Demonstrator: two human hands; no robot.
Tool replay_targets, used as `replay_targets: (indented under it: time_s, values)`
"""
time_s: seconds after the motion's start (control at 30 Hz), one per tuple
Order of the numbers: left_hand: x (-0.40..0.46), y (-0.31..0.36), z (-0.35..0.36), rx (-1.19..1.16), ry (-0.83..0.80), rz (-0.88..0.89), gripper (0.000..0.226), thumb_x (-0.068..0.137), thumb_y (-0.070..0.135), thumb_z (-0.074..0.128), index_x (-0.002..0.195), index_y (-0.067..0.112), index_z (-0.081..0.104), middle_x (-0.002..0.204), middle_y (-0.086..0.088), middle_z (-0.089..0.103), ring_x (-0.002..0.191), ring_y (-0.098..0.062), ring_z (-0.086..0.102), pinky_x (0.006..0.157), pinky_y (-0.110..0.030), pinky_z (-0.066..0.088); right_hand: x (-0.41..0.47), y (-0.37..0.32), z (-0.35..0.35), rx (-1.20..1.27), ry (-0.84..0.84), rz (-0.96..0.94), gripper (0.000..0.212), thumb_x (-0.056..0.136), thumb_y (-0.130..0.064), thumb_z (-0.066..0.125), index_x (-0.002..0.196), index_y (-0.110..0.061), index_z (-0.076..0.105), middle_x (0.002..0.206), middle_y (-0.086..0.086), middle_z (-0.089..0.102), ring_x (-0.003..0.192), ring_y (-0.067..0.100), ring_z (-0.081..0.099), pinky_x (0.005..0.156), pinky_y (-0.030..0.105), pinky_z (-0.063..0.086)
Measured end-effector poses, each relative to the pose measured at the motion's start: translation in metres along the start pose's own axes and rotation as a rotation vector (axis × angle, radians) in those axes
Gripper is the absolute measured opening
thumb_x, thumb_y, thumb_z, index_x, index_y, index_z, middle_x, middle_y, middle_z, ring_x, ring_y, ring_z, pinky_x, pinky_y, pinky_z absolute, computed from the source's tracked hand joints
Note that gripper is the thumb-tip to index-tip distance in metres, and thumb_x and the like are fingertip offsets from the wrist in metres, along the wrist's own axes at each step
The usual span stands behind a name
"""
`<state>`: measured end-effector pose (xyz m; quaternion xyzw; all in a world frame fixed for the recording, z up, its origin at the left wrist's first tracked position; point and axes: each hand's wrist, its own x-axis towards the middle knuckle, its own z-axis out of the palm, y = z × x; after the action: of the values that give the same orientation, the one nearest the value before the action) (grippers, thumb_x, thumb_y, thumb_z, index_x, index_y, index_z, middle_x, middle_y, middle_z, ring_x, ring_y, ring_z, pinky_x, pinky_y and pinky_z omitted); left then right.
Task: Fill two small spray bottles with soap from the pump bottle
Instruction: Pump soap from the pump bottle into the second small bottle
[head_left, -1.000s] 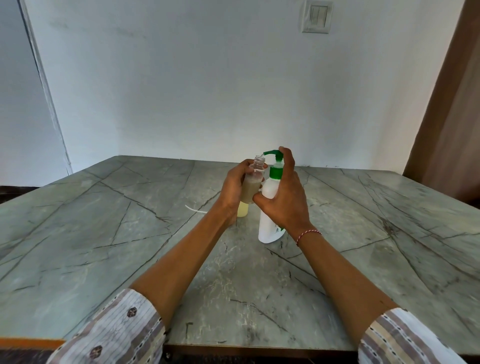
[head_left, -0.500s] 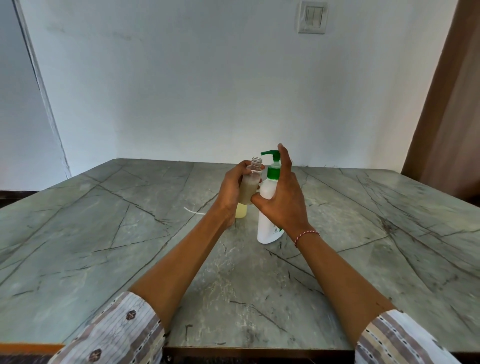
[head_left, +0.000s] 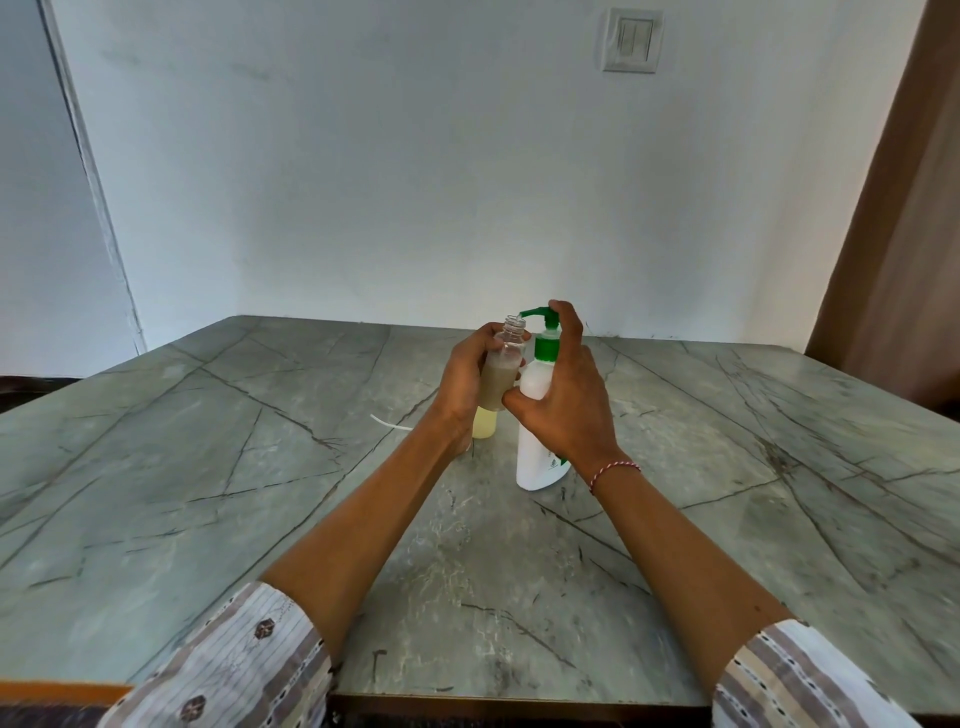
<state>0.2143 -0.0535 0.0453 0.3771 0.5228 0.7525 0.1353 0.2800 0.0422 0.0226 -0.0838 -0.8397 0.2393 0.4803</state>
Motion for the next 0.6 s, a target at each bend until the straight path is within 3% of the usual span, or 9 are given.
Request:
replay_targets:
  time_s: [0.3,0.5,0.6]
  values:
    - [0.0008,-0.0024,-0.0004,0.007,0.008,-0.005,0.036,0.094,0.018,0.033,0.081,0.03,0.064,0.069,0.015,0.07,0.063,0.002,0.063,0.058,-0.014,0.051,-0.0018,-0.0018,0.0006,-0.018,0.019,0.013,0.096,0.061,-0.029,0.075,0.135,-0.037,0.015,0.127,0.0,0.052,0.099,0.02,0.054,0.076,0.035,0.053]
    - [0.0024,-0.0017,-0.0001,-0.015,0.004,-0.014,0.034,0.093,0.016,0.033,0.082,0.027,0.064,0.07,0.014,0.07,0.066,-0.005,0.062,0.059,-0.016,0.051,-0.0012,-0.0024,-0.0007,0.003,0.011,0.049,0.117,0.062,-0.03,0.076,0.141,-0.046,-0.008,0.134,-0.003,0.048,0.108,0.021,0.054,0.08,0.036,0.052]
    - [0.0022,-0.0025,-0.0004,-0.026,-0.007,-0.014,0.034,0.093,0.015,0.033,0.083,0.024,0.064,0.073,0.011,0.07,0.067,-0.007,0.061,0.06,-0.019,0.05,-0.0018,-0.0024,-0.0011,-0.015,0.009,0.052,0.113,0.062,-0.028,0.078,0.144,-0.038,0.0,0.133,-0.001,0.048,0.108,0.021,0.054,0.081,0.038,0.053]
